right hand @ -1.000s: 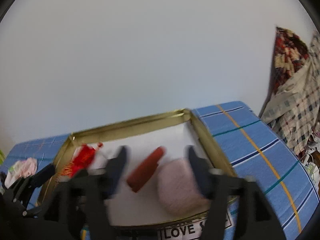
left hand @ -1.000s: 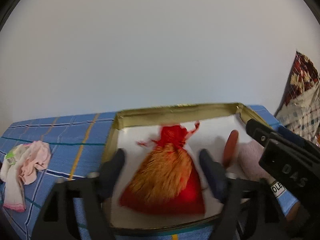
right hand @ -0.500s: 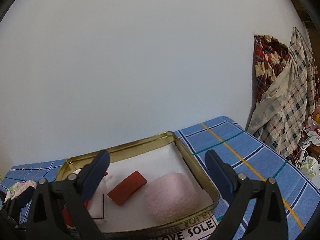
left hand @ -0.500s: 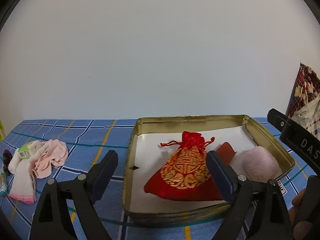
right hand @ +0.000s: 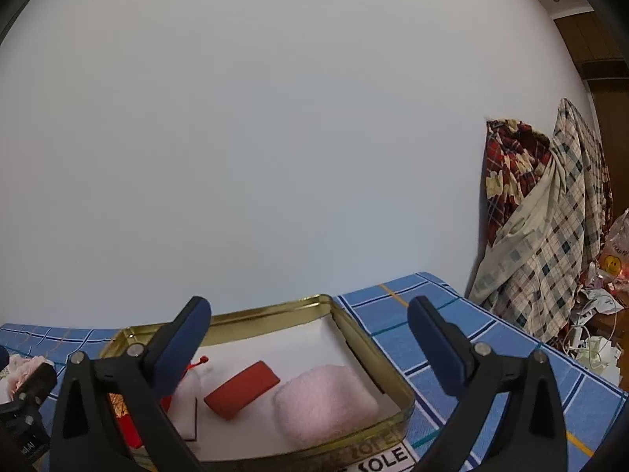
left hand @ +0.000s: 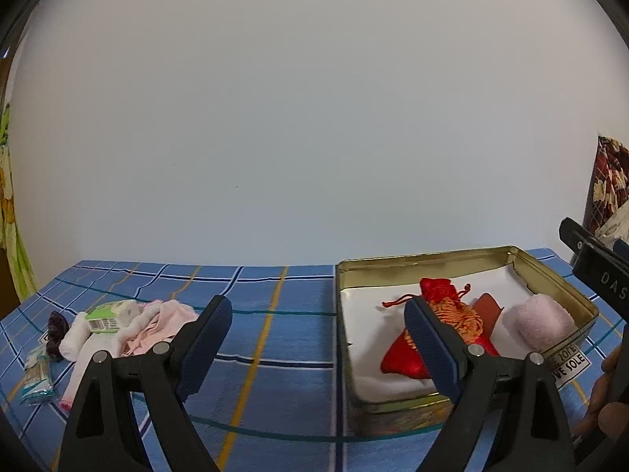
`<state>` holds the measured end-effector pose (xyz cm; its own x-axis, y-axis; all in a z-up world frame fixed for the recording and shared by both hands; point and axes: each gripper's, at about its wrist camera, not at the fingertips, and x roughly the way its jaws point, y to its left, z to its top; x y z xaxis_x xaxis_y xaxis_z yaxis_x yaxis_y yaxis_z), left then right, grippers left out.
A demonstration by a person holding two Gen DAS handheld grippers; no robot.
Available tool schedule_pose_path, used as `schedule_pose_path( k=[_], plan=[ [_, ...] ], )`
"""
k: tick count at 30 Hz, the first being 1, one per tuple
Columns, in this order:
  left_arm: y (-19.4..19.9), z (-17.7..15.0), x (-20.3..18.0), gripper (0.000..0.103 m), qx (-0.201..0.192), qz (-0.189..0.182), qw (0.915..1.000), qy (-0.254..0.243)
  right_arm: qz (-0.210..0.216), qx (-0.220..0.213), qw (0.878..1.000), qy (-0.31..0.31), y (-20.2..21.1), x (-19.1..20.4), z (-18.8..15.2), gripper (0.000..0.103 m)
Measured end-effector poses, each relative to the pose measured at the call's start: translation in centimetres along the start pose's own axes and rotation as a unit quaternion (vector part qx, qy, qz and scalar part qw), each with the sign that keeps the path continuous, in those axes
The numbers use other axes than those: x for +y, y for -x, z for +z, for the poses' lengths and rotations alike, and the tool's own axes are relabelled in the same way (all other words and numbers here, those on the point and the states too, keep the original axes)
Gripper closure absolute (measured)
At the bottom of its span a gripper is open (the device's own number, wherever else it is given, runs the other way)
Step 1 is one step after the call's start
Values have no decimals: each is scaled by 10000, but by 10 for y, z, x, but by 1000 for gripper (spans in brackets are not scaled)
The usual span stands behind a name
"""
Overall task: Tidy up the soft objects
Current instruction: 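Withdraw both tools from the tin toward the remaining cloth items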
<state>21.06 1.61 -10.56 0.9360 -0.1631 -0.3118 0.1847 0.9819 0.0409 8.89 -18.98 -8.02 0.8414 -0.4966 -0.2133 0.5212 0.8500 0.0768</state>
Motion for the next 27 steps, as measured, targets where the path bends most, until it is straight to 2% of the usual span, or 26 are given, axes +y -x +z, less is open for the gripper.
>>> schedule_pose_path(
  k=[8,13,21,27],
  plan=[
    [10,-4,19,12,33,-105,9999,87,-241,-179,9995,-31,15,11,-3,1],
    [15,-6,35,12,75,-73,9999,100,-249,-234,9993,131,25,24,-5,1],
    [22,-11,74,12,21,95,9999,120,-234,-296,9993,78,44,31,-10,1],
    [21,-13,102,12,65,344,9993,131,-31,-166,9994,290,48,56,-15,1]
  ],
)
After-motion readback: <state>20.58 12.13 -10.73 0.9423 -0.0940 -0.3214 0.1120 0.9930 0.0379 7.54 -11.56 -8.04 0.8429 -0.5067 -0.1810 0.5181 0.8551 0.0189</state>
